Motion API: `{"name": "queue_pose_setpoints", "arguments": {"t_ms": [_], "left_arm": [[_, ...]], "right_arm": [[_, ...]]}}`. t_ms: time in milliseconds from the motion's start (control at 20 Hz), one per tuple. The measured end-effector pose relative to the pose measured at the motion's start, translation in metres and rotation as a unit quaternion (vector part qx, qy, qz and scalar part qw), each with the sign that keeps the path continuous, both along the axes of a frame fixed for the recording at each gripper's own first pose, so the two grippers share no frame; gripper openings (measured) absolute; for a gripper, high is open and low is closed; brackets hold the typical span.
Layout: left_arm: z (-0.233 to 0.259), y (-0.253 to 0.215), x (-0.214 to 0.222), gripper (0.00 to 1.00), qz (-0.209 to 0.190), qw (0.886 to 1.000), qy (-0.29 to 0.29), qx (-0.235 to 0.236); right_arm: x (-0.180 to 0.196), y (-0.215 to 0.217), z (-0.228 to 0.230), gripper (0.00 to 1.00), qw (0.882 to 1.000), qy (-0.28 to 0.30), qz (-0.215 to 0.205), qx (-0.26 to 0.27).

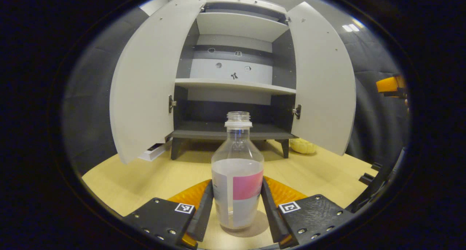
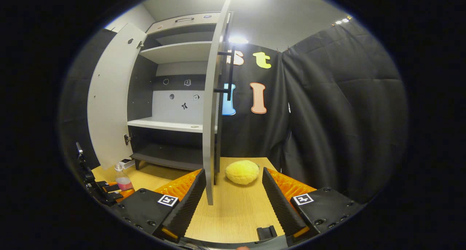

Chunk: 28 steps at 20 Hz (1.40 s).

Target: Grasp the bottle in the cabinet with the left hand and place it on the coaster, then close the right door with the right hand and the left door with the left hand.

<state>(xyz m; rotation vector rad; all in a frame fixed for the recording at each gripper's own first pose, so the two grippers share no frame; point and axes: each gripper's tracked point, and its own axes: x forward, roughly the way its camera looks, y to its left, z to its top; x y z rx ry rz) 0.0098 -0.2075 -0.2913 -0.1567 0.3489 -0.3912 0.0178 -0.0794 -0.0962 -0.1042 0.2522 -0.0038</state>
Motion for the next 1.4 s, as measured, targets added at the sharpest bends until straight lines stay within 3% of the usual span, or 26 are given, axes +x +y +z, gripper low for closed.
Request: {"name": "queue_pose_setpoints", "arguments": {"t_ms": [250, 350, 400, 500, 600, 650, 700, 750, 850, 900, 950, 1000, 1400], "left_arm": [[-0.009, -0.01, -0.005, 0.69, -0.018, 1.0, -0.008, 0.016], [-0.009, -0.009, -0.004, 0.69, -0.02, 1.0, -0.008, 0.016], [-0.009, -0.009, -0.005, 0.69, -0.018, 1.0, -0.006, 0.015], [-0.009, -0.007, -0.006, 0.7, -0.016, 1.0, -0.004, 0.013], [-0.011, -0.007, -0.008, 0.7, -0.017, 1.0, 0.0, 0.016], [-0.011, -0.007, -0.011, 0.76, -0.017, 1.0, 0.003, 0.019], [-0.011, -0.005, -0.011, 0.71, -0.014, 1.0, 0.003, 0.023], [-0.011, -0.002, -0.014, 0.72, -0.011, 1.0, 0.004, 0.027], [-0.007, 0.004, -0.017, 0.96, -0.002, 0.999, 0.001, 0.038], [-0.004, 0.006, -0.016, 0.9, -0.001, 0.999, -0.001, 0.04], [0.0, 0.006, -0.016, 0.96, 0.0, 0.999, -0.005, 0.042], [0.006, 0.007, -0.014, 0.9, 0.001, 0.999, -0.011, 0.043], [0.088, 0.021, -0.005, 0.9, 0.025, 0.997, -0.064, 0.038]], "right_arm": [[-0.009, -0.005, -0.01, 0.98, 1.0, 0.021, -0.01, 0.005], [-0.009, -0.003, -0.01, 0.94, 1.0, 0.025, -0.009, 0.004], [-0.01, -0.002, -0.009, 0.99, 1.0, 0.025, -0.008, 0.004], [-0.011, 0.002, -0.01, 0.99, 1.0, 0.024, -0.005, 0.003], [-0.013, 0.006, -0.012, 0.94, 1.0, 0.028, -0.001, -0.001], [-0.013, 0.007, -0.014, 0.94, 1.0, 0.029, 0.001, -0.002], [-0.013, 0.009, -0.013, 0.94, 1.0, 0.029, 0.004, -0.001], [-0.013, 0.012, -0.014, 0.99, 1.0, 0.028, 0.007, 0.001], [-0.011, 0.017, -0.012, 0.99, 1.0, 0.026, 0.014, 0.002], [-0.011, 0.02, -0.011, 0.99, 1.0, 0.024, 0.017, 0.001], [-0.011, 0.021, -0.011, 0.98, 1.0, 0.023, 0.021, -0.001], [-0.011, 0.022, -0.009, 0.99, 1.0, 0.02, 0.023, -0.002], [-0.01, 0.022, -0.001, 0.98, 0.999, 0.004, 0.029, 0.026]]}}
